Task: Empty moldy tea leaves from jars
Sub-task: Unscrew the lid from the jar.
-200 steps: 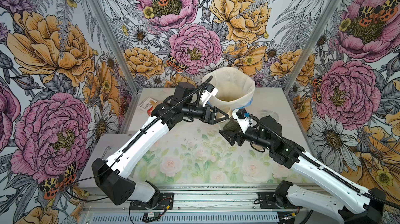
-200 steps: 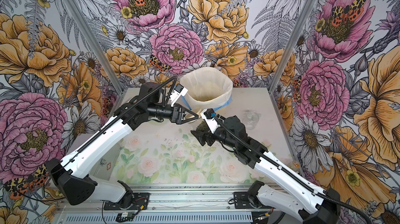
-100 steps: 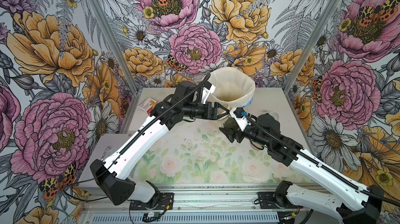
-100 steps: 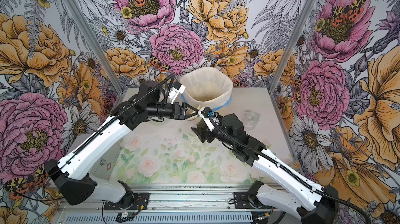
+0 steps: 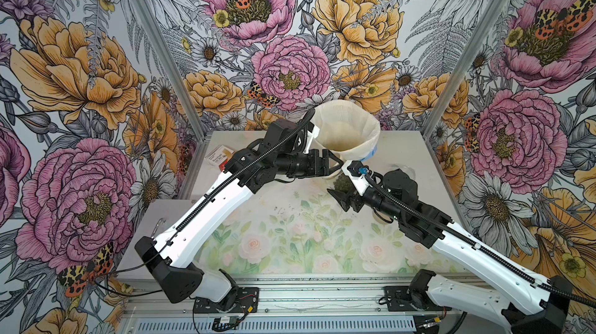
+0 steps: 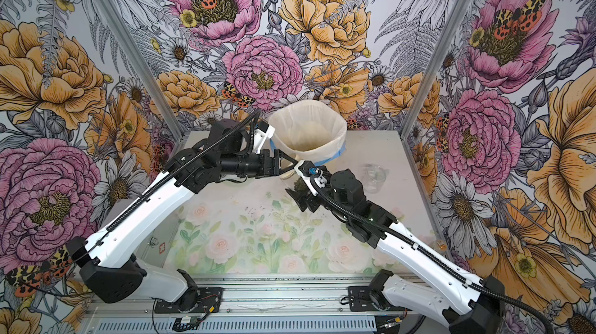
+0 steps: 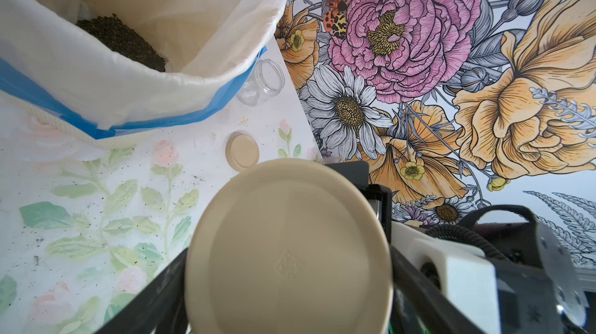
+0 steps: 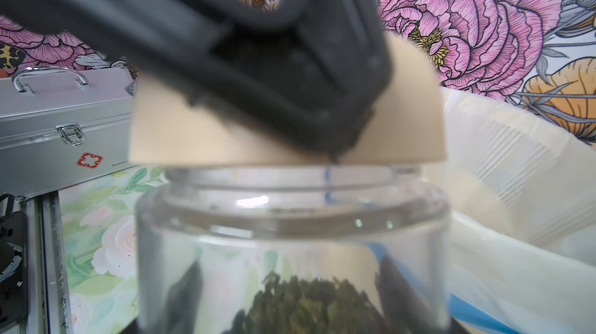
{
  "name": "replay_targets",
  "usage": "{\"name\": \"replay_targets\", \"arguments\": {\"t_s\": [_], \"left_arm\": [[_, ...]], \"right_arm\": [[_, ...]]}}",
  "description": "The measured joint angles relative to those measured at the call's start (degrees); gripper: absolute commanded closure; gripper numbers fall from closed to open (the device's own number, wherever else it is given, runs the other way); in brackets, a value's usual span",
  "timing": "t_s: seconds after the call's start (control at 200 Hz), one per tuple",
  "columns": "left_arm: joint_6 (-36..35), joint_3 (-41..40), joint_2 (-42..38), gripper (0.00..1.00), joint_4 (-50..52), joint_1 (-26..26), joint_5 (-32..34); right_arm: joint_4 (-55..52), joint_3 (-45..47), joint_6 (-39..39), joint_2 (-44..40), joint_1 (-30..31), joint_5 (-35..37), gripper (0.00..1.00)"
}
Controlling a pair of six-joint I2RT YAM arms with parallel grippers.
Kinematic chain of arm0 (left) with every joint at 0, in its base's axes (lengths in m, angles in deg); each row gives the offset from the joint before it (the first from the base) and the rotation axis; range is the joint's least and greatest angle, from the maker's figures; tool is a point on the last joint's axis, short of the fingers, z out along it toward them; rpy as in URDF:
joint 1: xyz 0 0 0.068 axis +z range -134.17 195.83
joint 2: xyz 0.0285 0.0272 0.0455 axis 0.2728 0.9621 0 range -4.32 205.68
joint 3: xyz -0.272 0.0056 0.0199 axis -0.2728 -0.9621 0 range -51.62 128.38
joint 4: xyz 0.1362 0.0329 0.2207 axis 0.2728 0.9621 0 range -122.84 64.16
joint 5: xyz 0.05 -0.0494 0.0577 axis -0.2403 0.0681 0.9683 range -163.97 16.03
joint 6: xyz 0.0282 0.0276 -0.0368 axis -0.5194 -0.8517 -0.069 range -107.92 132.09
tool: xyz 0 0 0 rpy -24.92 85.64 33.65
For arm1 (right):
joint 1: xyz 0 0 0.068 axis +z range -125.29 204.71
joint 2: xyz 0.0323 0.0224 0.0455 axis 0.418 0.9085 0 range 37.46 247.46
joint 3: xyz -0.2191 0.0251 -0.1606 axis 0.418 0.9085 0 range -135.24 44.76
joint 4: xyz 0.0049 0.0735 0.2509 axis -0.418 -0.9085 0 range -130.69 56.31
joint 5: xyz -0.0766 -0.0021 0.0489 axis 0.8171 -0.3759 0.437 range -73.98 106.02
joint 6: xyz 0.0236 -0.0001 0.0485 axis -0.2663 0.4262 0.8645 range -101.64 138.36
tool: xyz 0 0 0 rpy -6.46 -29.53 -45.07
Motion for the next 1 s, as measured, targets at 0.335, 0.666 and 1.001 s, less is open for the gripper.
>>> {"name": "replay_targets", "arguments": {"t_s": [0.335, 0.666, 1.001], "left_arm": [[3.0, 4.4, 2.3, 0.19, 3.3, -1.7, 3.7], [5.1, 7.3, 3.5, 0.20, 6.1, -2.3, 5.4], [6.0, 10.5, 5.2, 0.19, 8.3, -2.6, 6.4]], "right_arm": [[0.1, 0.0, -1.1, -0.5, 0.2, 2.3, 0.47], [0.4, 0.0, -2.1, -0.5, 0.3, 3.1, 0.47], [0.9, 0.0, -3.7, -0.5, 0.3, 4.7, 0.47]]}}
